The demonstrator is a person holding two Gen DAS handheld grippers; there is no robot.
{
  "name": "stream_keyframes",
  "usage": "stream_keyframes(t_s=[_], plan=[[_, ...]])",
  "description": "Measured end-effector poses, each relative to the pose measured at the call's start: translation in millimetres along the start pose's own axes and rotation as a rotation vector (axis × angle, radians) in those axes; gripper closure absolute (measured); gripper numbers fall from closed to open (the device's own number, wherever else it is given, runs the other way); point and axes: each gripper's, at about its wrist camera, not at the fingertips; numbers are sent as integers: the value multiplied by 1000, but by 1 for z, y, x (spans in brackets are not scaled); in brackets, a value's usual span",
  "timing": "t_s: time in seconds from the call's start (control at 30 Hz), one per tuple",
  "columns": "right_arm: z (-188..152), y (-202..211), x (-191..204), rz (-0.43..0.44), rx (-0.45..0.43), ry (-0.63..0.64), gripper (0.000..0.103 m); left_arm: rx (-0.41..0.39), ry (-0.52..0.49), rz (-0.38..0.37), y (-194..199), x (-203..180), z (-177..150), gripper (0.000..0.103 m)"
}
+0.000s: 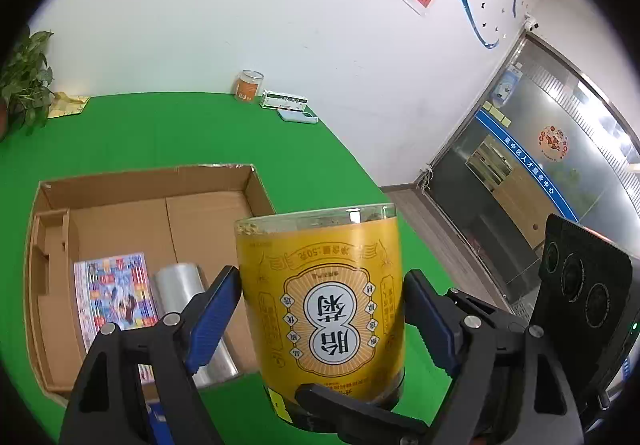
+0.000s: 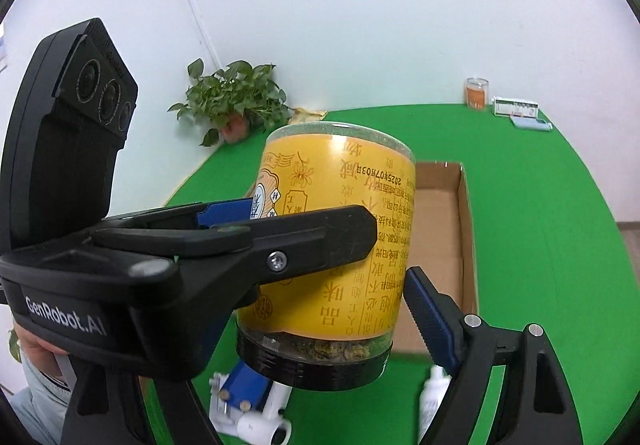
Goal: Organize rigid objects
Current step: 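Lift the yellow jar with the right gripper and carry it into the box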
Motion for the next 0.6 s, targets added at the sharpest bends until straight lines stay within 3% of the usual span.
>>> stream_keyframes(t_s=[0.23, 0.6], plan=[[38, -34, -29, 16, 103, -76, 21, 99, 60, -4, -41, 18, 21, 20], [0, -115, -93, 40, 273, -198, 21, 292, 131, -5, -129, 55, -7, 20]])
Point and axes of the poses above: each gripper's, at about its wrist camera, not at the fingertips, and y roughly against the way its jaws point, x to its left, z to its top, and after that the axes turned 10 degrees about z, right-handed
